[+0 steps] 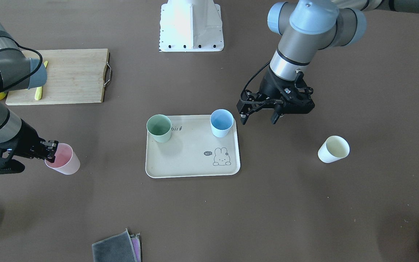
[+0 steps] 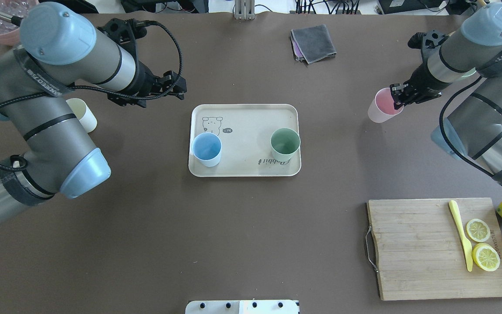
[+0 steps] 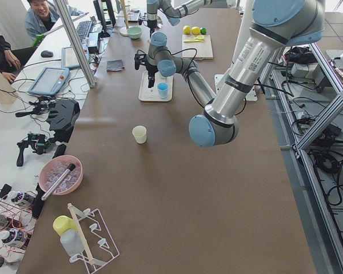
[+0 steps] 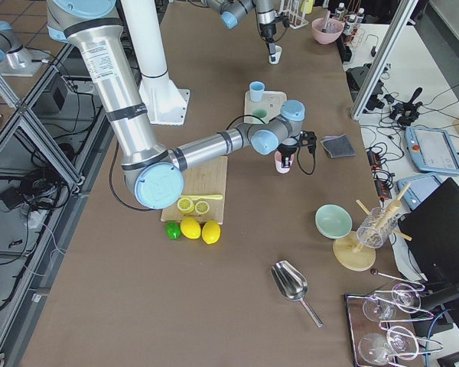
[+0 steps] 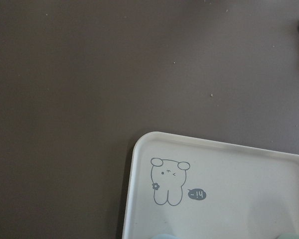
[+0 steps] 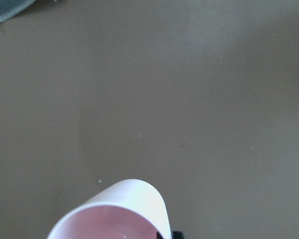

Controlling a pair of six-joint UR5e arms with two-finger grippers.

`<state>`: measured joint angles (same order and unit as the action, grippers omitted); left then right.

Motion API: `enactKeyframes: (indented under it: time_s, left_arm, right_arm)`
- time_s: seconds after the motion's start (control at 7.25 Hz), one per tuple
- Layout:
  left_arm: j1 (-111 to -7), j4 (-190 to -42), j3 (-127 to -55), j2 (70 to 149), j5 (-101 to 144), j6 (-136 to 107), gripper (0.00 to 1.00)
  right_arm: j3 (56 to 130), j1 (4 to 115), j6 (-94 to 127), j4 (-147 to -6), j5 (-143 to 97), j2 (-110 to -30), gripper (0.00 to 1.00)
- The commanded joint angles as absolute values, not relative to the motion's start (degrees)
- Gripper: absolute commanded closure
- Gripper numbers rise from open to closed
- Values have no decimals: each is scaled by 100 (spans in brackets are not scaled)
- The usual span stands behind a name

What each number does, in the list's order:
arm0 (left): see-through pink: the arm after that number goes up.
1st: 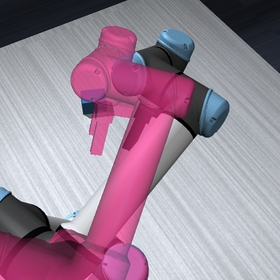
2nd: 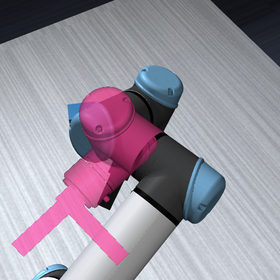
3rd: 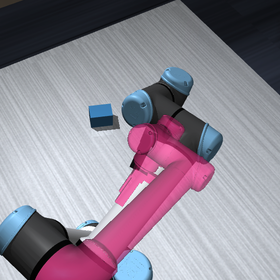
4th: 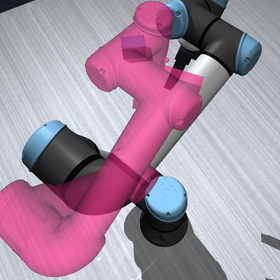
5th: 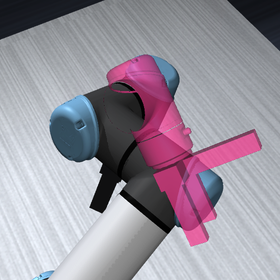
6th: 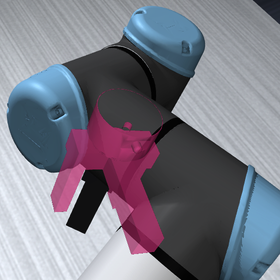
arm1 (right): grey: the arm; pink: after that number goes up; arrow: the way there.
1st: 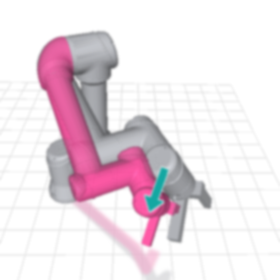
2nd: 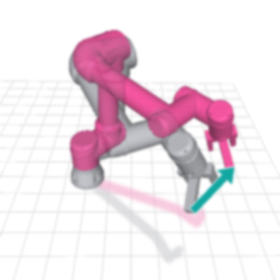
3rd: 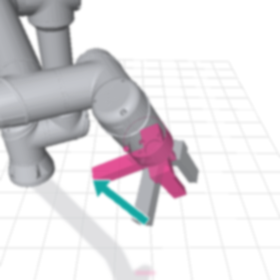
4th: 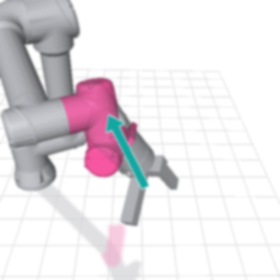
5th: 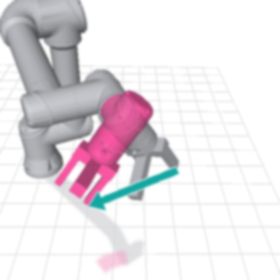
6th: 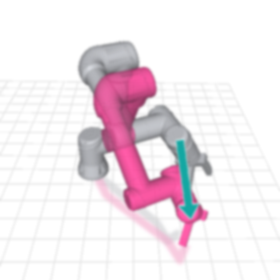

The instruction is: Place all cups on tray

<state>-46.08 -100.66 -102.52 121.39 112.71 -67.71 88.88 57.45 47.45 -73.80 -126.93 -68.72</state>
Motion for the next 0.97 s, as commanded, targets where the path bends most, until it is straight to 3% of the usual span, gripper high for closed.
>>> enactKeyframes:
  time_s: [0.0, 0.41, 0.83]
  left_arm:
    - [-5148, -10211, -10152, 11421, 11373, -5150, 2]
    - [-5500, -11436, -10003, 10191, 11417, -4362, 2]
    - [-5871, -12206, -9169, 10019, 11672, -3893, 2]
  right_arm:
    - [9515, 5775, 5184, -8447, -12920, -6306, 100]
    - [9528, 5224, 5860, -8965, -12379, -5521, 100]
    - [9414, 4869, 6144, -8947, -12059, -5265, 100]
